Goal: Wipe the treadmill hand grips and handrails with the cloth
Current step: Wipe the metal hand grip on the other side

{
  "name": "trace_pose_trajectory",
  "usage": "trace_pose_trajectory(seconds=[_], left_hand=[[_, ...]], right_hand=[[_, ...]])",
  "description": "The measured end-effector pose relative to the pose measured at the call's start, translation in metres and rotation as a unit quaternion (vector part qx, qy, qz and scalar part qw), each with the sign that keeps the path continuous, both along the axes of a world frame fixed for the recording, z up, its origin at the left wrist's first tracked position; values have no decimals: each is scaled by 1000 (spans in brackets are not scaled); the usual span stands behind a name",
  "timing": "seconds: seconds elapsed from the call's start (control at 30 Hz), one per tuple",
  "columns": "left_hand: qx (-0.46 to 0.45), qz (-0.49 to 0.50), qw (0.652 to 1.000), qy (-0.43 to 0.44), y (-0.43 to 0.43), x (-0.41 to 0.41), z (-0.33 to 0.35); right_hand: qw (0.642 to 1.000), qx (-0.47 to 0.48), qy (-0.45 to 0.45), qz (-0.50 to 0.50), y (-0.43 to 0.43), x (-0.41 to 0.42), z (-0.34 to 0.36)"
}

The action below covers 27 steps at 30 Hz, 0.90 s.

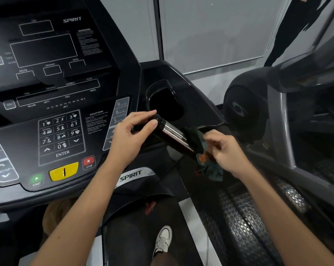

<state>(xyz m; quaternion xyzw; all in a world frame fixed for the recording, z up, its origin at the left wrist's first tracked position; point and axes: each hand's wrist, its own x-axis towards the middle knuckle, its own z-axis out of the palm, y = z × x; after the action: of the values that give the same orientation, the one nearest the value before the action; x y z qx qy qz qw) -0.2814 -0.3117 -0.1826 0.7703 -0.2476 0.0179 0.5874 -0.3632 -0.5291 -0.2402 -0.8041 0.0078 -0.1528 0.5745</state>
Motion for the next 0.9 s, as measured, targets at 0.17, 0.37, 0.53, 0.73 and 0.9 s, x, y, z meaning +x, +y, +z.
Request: trace_pose_trajectory(seconds=[0.17,0.37,0.53,0.73,0.9], left_hand=[[-11,-4,1000,4,-1,0,-1],[-17,-7,1000,-8,-1,1,-1],[-13,-5,1000,-7,-1,0,-1],[-18,-6,1000,-2,-1,-1,-1],[-20,-15,1000,-8,-1,3,-1]], right_hand=[[998,-12,-67,-14,19,-1,0],[981,-146,-123,-28,57,14,14],[959,-241,-144,-41,44,-1,-7],[956,-213,-172,-103,28,2,-5],[932,-255,-236,-101,68,23,27]])
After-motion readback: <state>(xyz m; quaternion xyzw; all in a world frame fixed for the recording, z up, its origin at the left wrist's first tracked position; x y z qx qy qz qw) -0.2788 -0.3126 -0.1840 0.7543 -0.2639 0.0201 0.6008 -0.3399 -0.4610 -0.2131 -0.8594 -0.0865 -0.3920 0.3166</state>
